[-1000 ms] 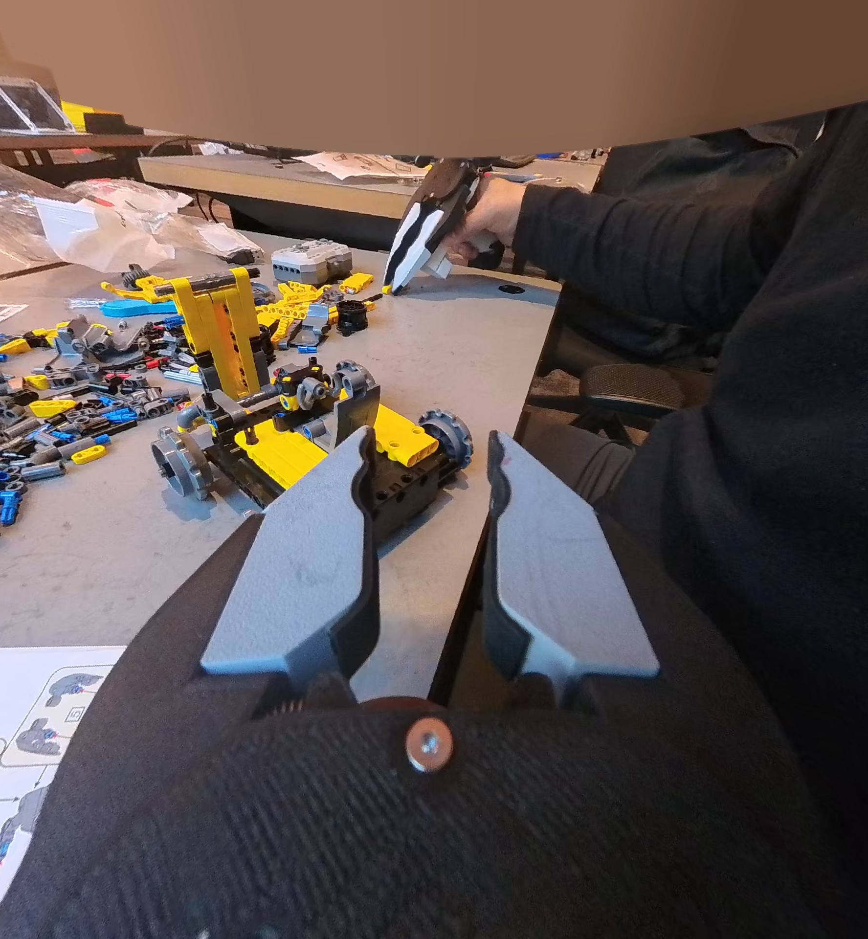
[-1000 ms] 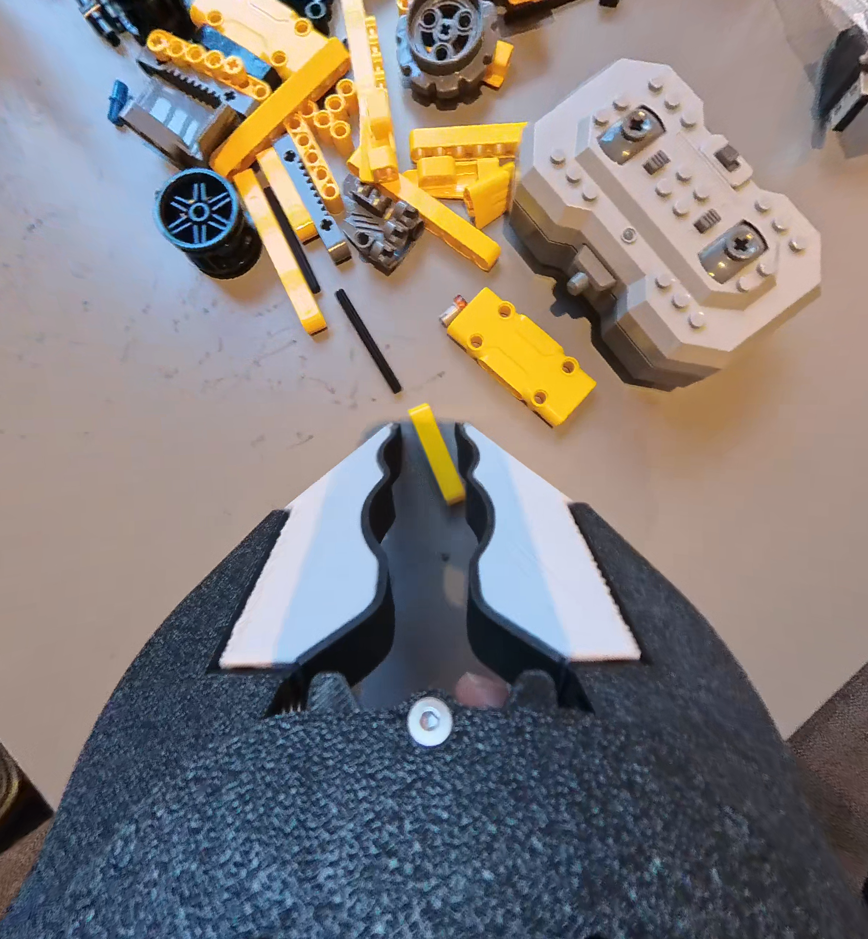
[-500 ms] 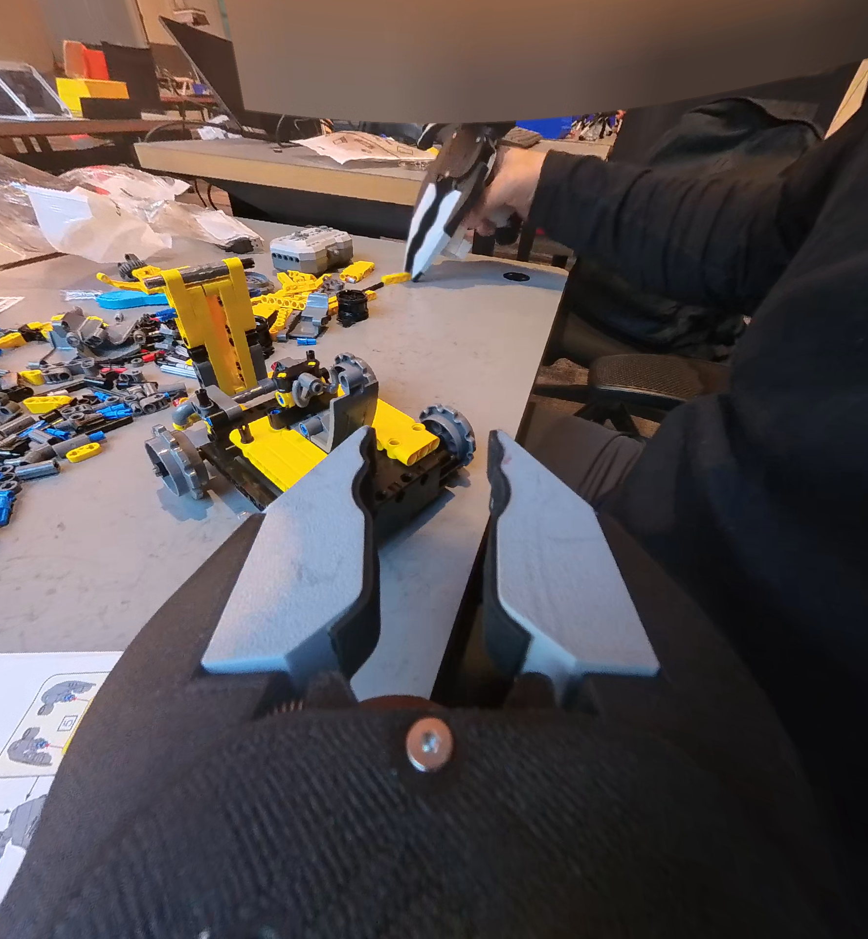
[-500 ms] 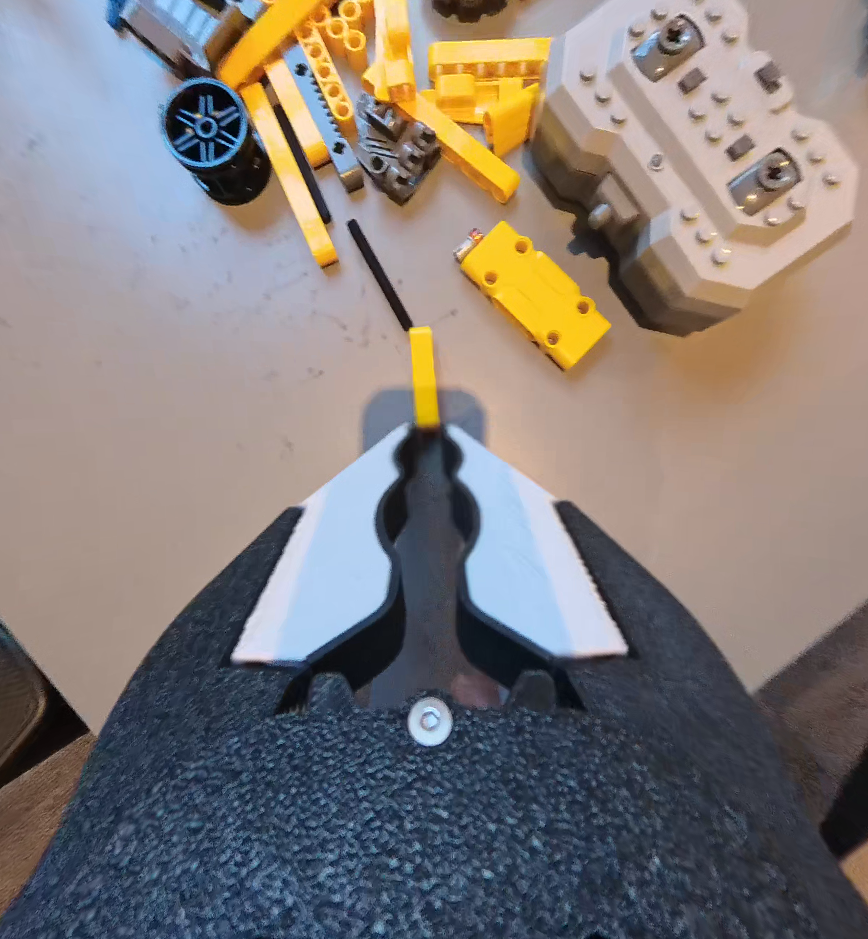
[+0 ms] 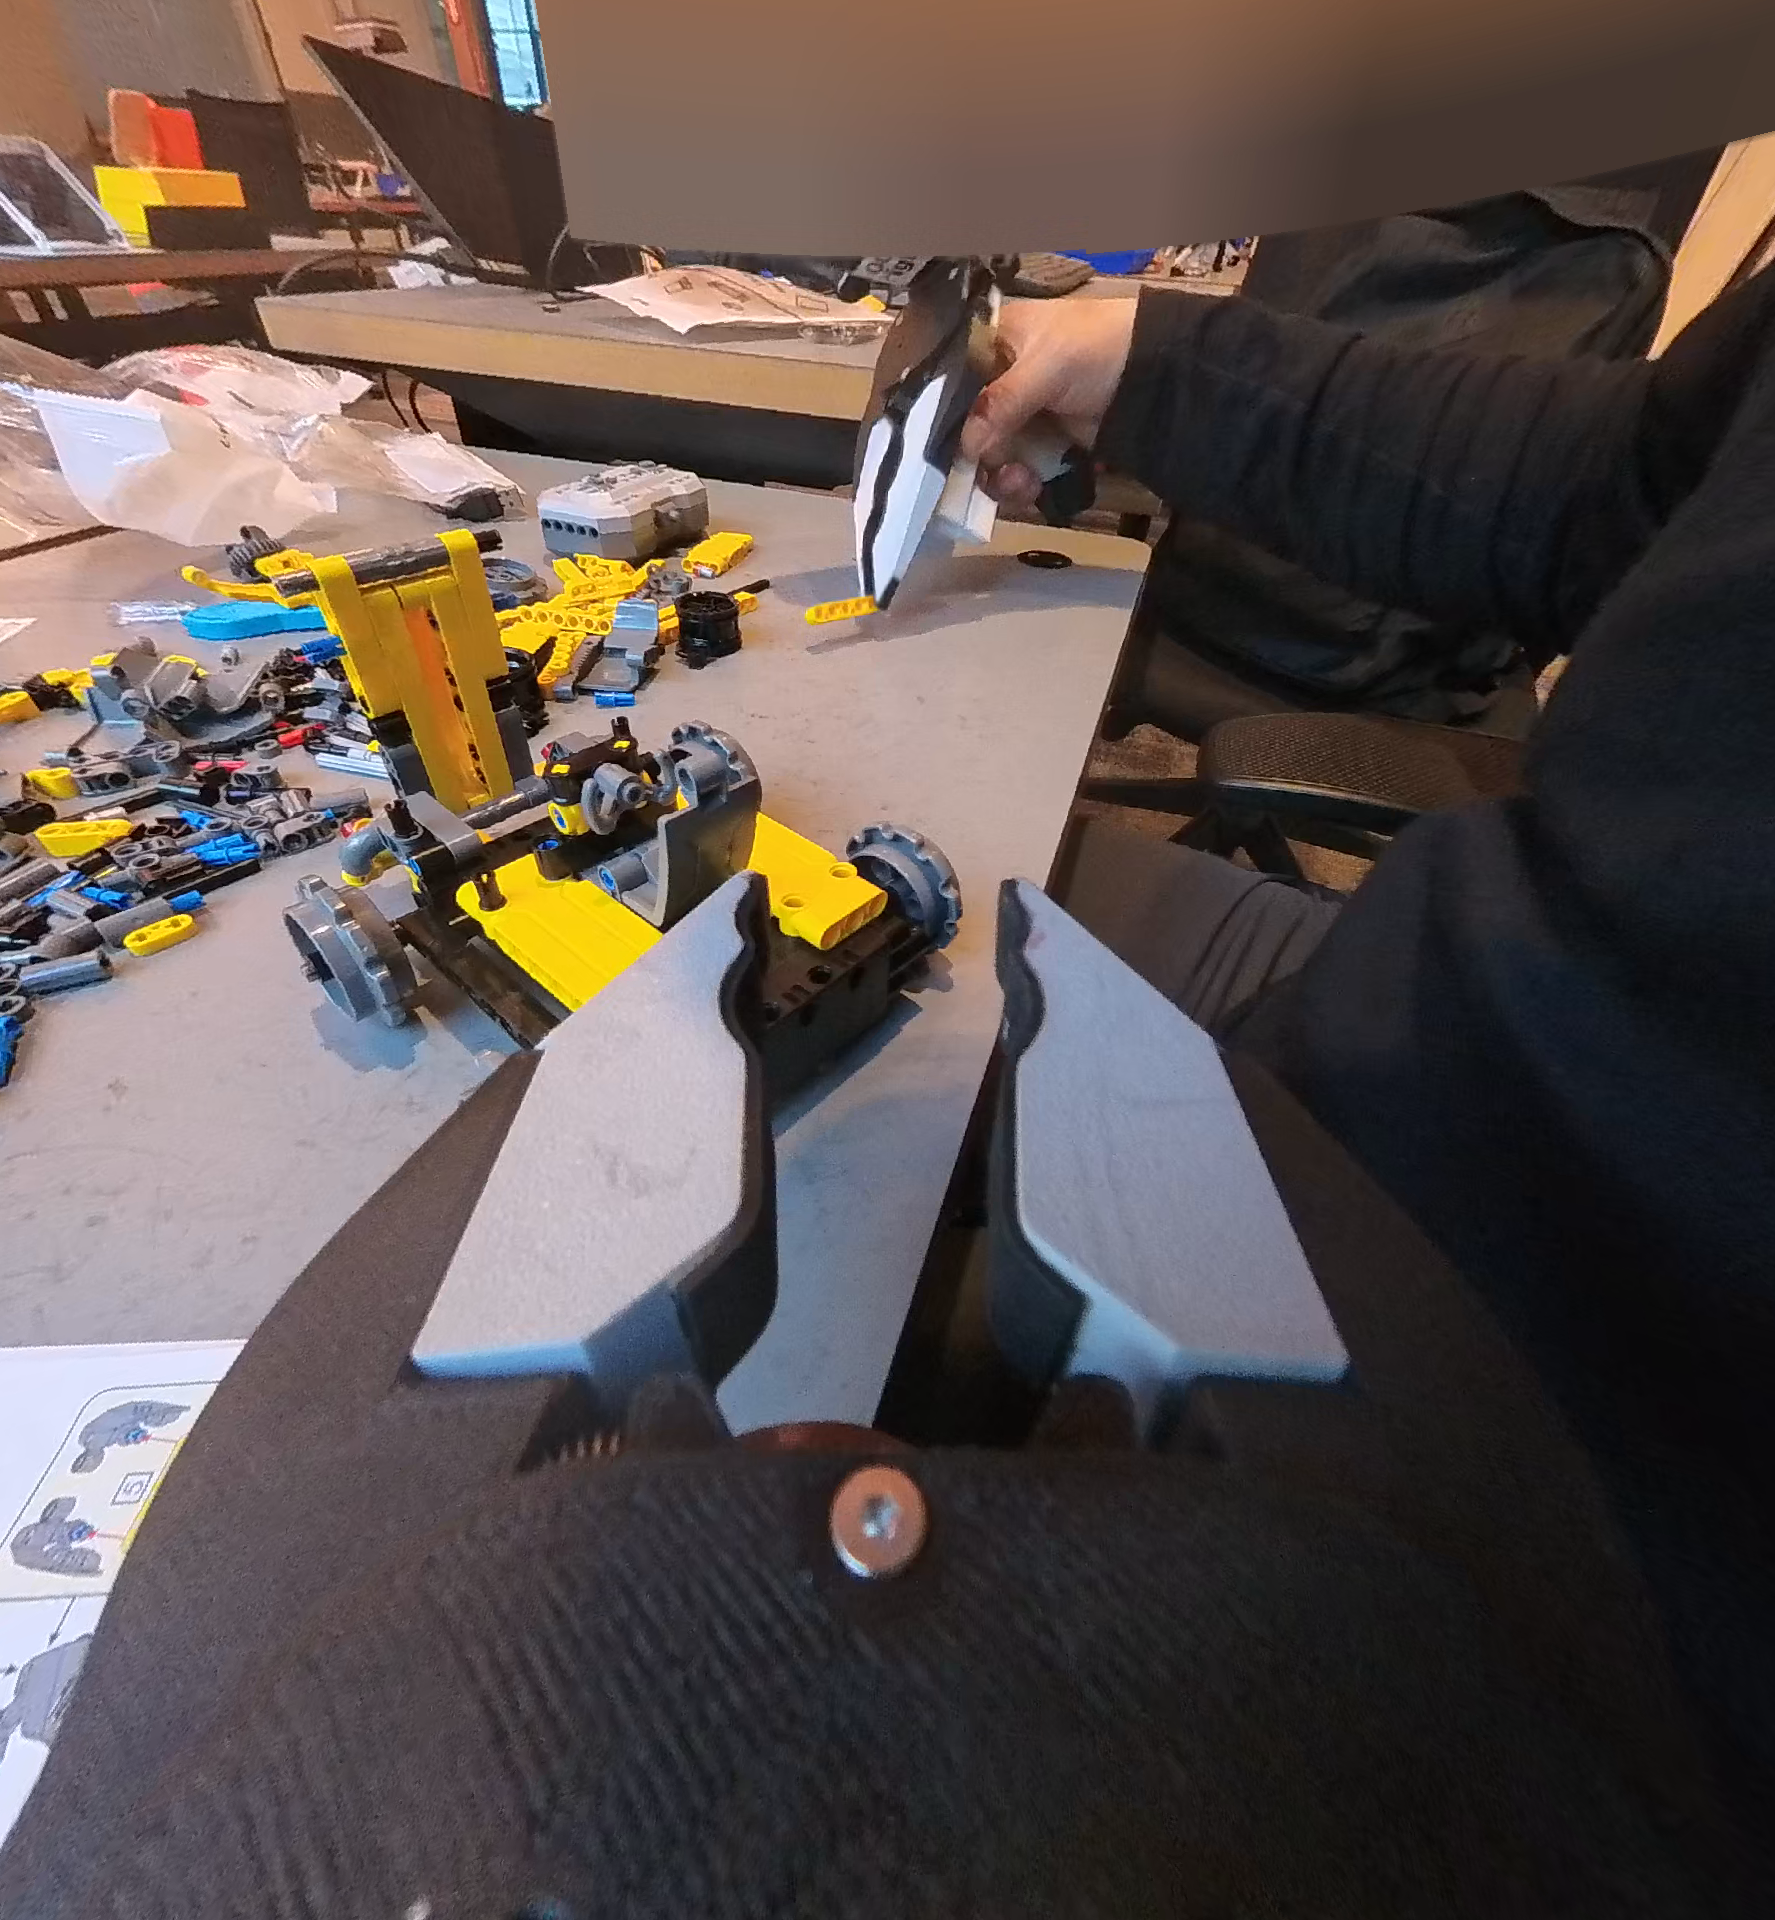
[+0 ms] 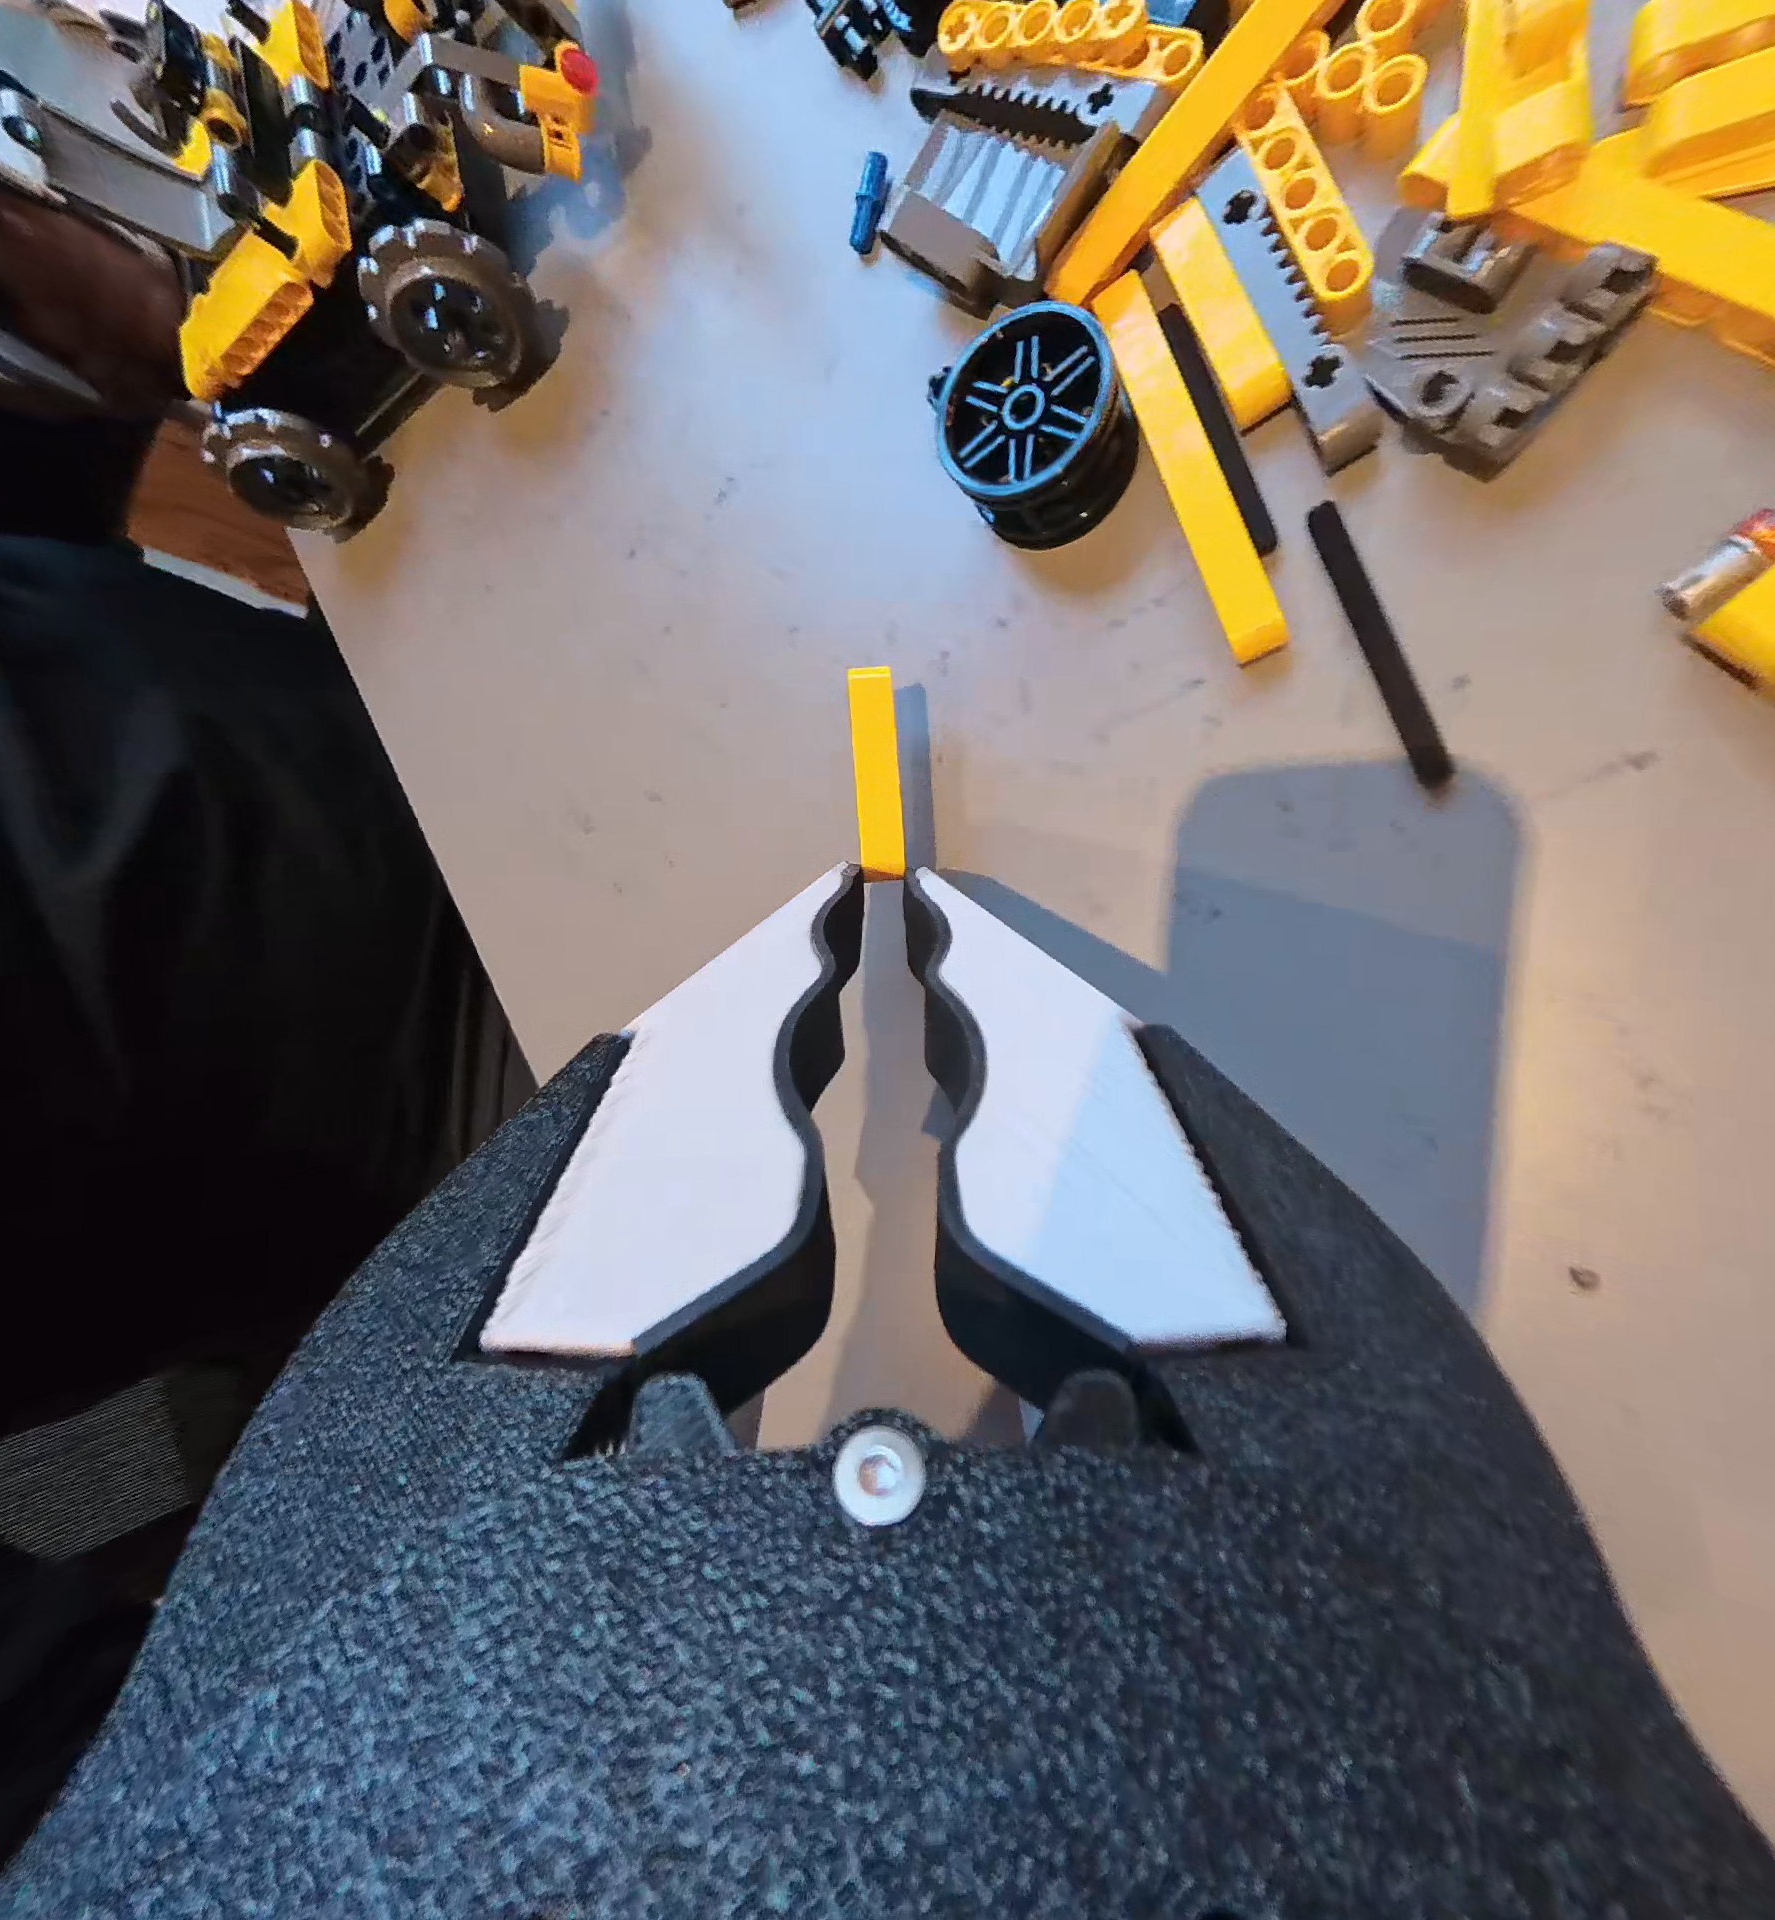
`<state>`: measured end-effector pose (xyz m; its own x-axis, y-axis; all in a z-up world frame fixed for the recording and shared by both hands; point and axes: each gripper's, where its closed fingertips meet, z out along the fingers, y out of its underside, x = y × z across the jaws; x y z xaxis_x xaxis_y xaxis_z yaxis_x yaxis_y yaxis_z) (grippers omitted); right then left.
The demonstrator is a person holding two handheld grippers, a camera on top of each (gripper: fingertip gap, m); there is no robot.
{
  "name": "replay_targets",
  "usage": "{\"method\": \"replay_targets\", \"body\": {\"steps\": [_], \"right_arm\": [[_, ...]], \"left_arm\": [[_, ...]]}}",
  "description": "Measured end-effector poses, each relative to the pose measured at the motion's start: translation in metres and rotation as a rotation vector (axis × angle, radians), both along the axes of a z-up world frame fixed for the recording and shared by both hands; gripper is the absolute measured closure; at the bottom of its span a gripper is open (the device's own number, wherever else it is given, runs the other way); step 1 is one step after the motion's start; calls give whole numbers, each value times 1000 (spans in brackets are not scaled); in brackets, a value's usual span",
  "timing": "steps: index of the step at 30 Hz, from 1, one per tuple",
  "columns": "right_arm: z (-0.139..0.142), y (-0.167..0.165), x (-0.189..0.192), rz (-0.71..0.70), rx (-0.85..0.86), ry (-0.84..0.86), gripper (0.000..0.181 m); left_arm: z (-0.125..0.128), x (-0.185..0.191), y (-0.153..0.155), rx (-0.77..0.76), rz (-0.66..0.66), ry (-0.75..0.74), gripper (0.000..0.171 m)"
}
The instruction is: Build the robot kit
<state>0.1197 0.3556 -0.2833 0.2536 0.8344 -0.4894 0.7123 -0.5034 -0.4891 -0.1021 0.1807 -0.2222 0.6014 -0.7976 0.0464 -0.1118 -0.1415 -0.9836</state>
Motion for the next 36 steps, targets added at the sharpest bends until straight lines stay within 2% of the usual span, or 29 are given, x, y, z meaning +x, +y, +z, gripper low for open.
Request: {"method": "replay_targets", "body": {"steps": [8,15,23,27,32,34,36], "right_arm": [[0,-12,-12,36,-32,-25,175],[-4,-29,-21,166,178,-93,175],[-2,-38,-39,252,272,-117,168],[13,-33,-50,232,346,-53,163],[77,-69,-100,271,451,279,154],[81,-73,-116,269,515,314,143],[70,-68,-125,260,553,291,136]], "left_arm": [[-1,0,0,3,2,9,132],[-2,1,2,-4,9,14,132],[0,1,-1,6,-6,4,131],[0,0,-2,8,-9,3,132],[0,0,-1,-1,-2,8,131],[0,0,-1,-1,-2,9,131],[0,0,-1,-1,-1,10,131]]}}
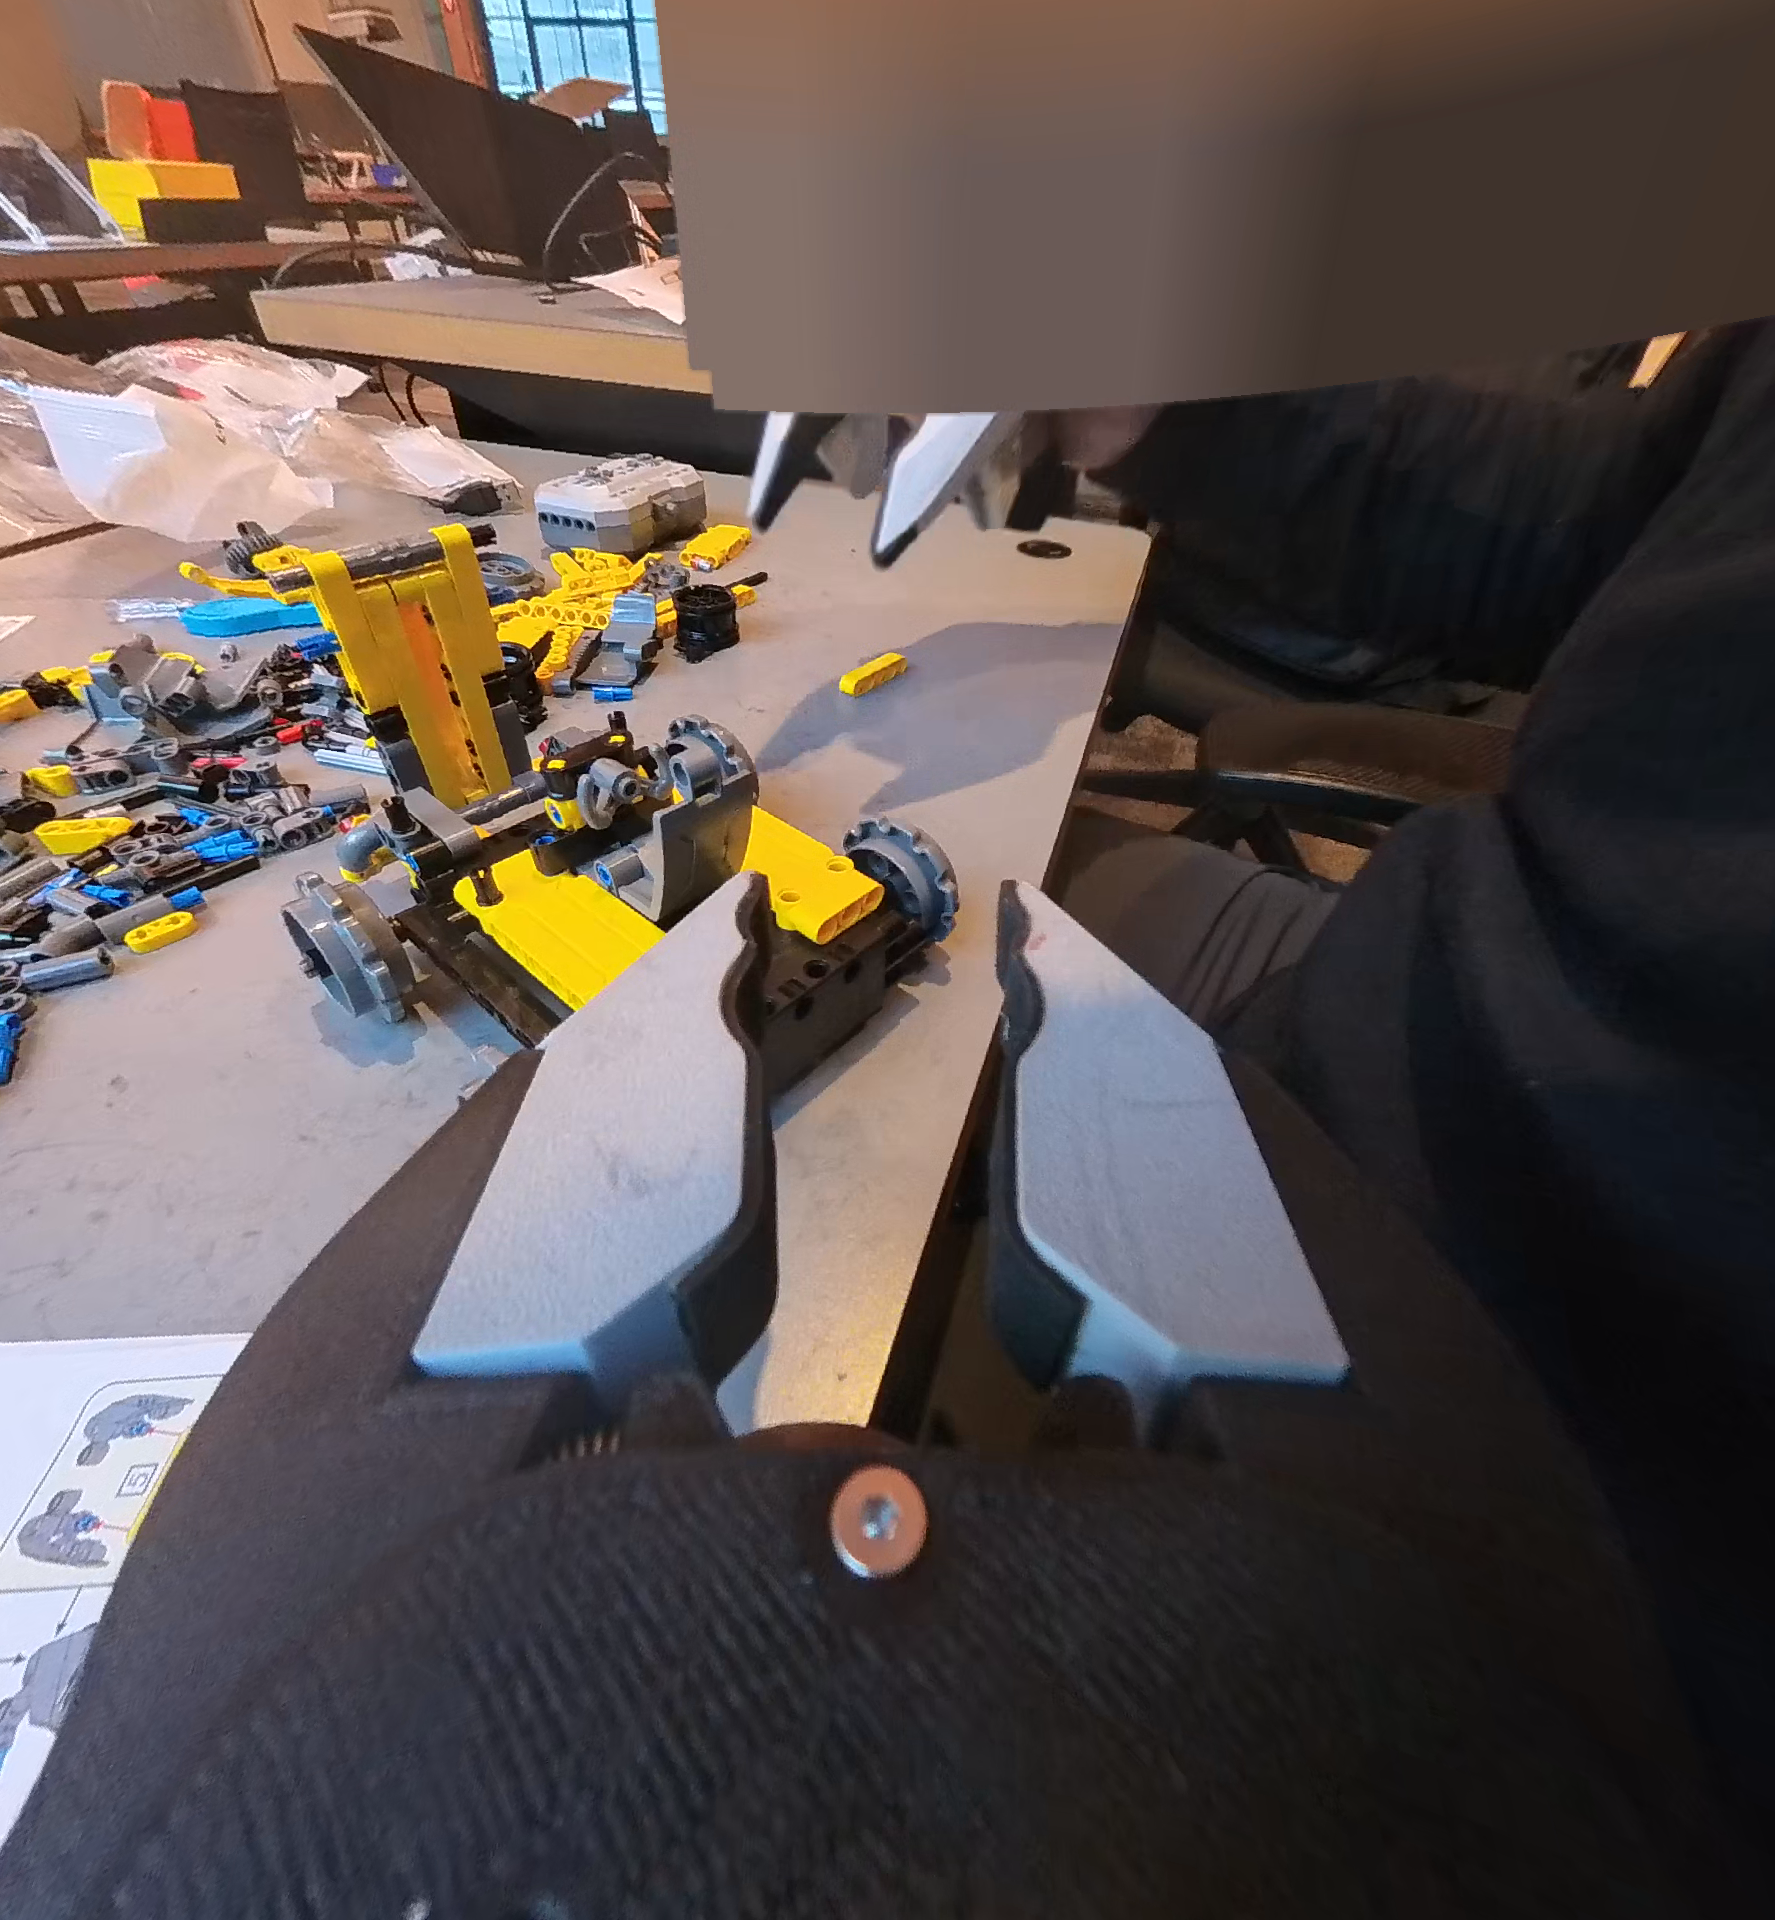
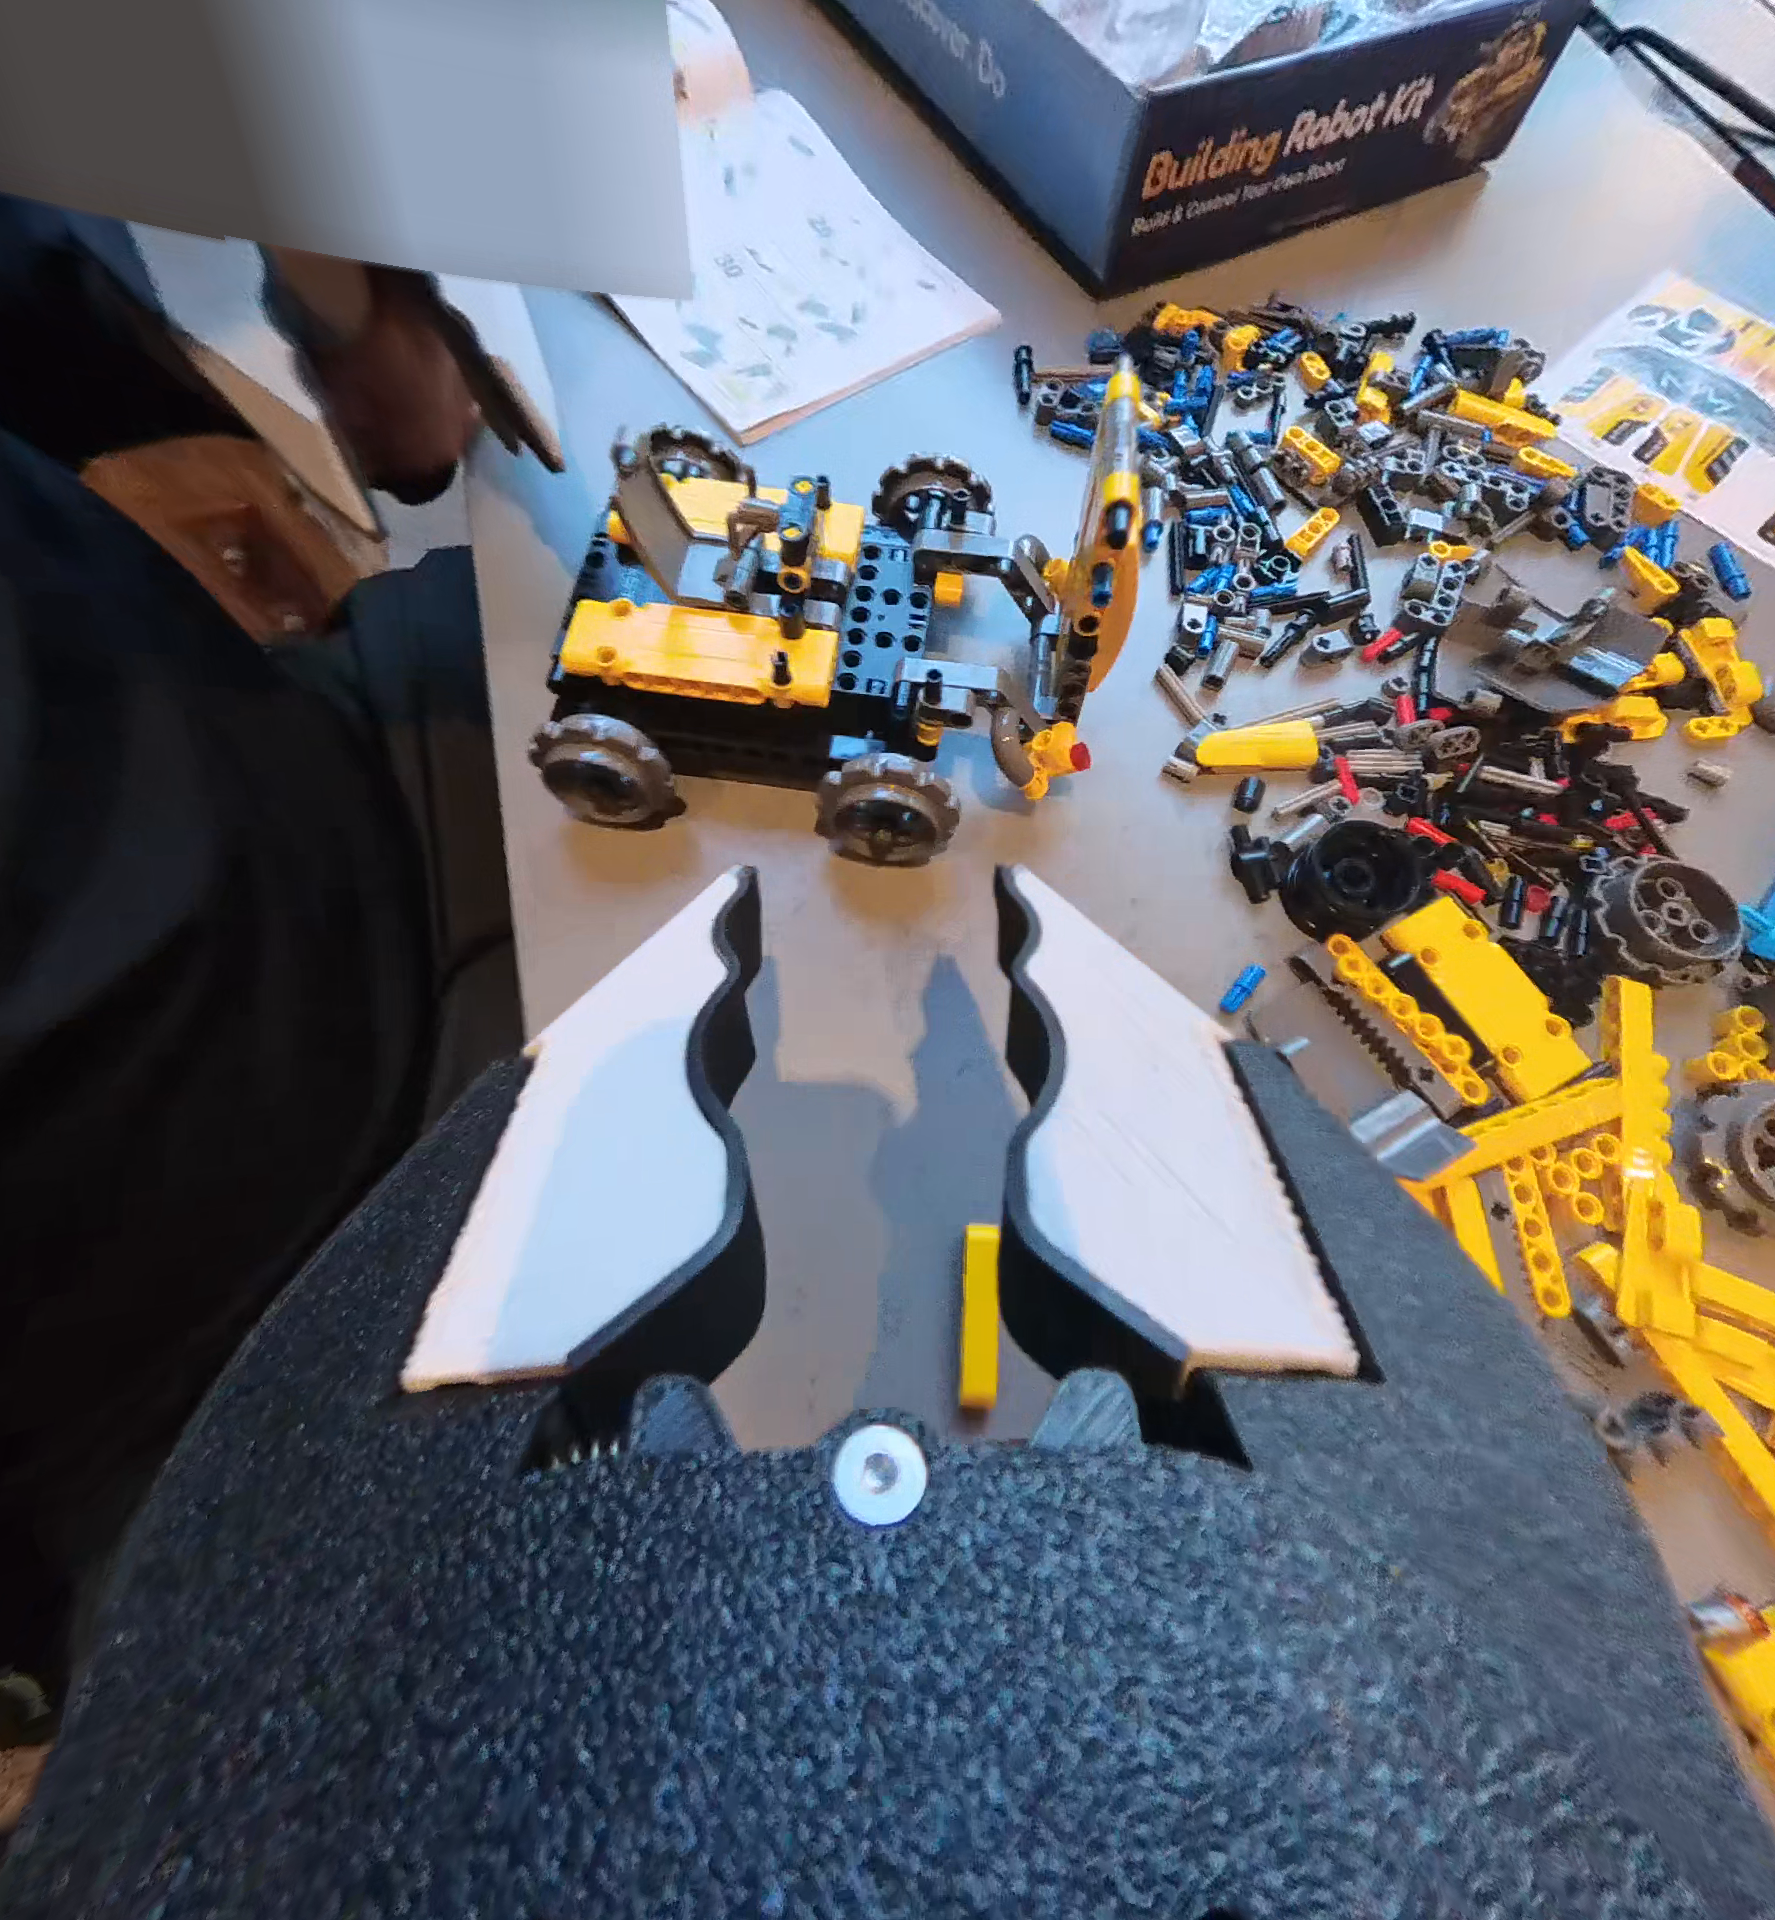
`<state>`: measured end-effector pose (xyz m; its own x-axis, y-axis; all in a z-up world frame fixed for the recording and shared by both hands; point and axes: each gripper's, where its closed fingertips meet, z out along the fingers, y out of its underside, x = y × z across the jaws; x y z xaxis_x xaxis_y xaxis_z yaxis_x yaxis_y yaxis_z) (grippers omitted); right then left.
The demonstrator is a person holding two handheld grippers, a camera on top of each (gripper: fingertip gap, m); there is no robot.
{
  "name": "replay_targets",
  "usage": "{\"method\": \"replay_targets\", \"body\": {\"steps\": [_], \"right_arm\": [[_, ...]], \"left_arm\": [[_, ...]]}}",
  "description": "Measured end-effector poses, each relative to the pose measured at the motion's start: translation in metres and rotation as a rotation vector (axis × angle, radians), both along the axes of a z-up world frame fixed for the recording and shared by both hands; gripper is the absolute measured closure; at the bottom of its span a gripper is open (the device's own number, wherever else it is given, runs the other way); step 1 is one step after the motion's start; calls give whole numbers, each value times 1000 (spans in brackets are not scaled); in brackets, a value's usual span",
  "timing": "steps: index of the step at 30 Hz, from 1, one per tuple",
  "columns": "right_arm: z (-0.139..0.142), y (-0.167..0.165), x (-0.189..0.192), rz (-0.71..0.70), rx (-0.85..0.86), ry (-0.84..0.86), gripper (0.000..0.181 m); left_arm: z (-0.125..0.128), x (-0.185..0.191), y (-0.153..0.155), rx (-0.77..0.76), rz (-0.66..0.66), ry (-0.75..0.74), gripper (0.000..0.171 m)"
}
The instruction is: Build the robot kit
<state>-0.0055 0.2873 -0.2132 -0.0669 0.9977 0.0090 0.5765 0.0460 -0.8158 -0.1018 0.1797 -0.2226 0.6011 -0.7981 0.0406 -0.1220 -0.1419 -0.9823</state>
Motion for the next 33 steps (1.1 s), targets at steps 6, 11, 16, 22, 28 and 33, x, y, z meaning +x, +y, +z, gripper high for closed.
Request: {"method": "replay_targets", "body": {"steps": [6,11,16,22,28,33], "right_arm": [[-15,19,-16,-84,-6,19,120],[-5,39,-8,-180,36,62,117],[-5,56,6,-276,42,99,110],[-11,63,11,-307,105,69,135],[-4,65,9,-314,117,127,177],[-5,71,10,-337,131,142,181]], "left_arm": [[0,0,0,4,2,1,132],[0,0,0,2,1,-2,132],[0,0,0,1,3,-1,131],[0,0,1,3,5,1,133],[0,0,0,4,3,1,132],[0,0,0,4,5,3,132]]}}
